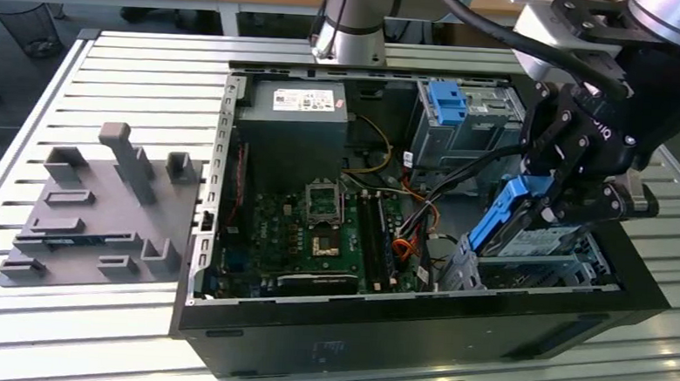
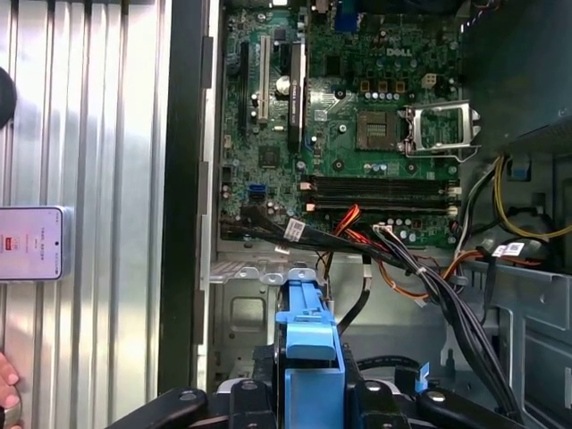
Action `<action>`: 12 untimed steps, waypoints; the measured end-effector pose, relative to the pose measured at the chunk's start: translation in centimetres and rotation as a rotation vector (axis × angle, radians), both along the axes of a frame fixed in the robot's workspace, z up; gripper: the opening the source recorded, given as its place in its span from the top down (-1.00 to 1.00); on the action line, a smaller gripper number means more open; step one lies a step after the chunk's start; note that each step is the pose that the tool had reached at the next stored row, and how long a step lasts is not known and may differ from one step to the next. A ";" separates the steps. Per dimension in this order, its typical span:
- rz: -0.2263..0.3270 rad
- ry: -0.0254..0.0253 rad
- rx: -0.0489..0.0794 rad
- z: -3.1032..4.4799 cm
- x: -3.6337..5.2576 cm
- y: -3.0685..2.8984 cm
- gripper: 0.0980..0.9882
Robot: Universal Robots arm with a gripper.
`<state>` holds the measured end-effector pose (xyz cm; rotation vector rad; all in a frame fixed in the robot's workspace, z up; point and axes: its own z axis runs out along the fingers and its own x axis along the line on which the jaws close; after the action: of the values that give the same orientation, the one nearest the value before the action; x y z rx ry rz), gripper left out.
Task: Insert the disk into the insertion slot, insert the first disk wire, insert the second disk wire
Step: 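Insert the disk into the insertion slot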
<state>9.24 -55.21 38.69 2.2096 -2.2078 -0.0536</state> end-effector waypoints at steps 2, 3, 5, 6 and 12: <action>0.000 0.0000 0.001 -0.18 0.00 0.00 0.40; 0.000 0.0000 0.001 -0.26 0.00 0.00 0.40; 0.000 0.0000 0.001 -0.42 0.00 0.00 0.40; 0.000 0.0000 0.001 -0.50 0.00 0.00 0.40; 0.000 0.0000 0.002 -1.02 0.00 0.00 0.40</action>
<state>9.24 -55.21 37.67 2.2106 -2.2086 -0.0558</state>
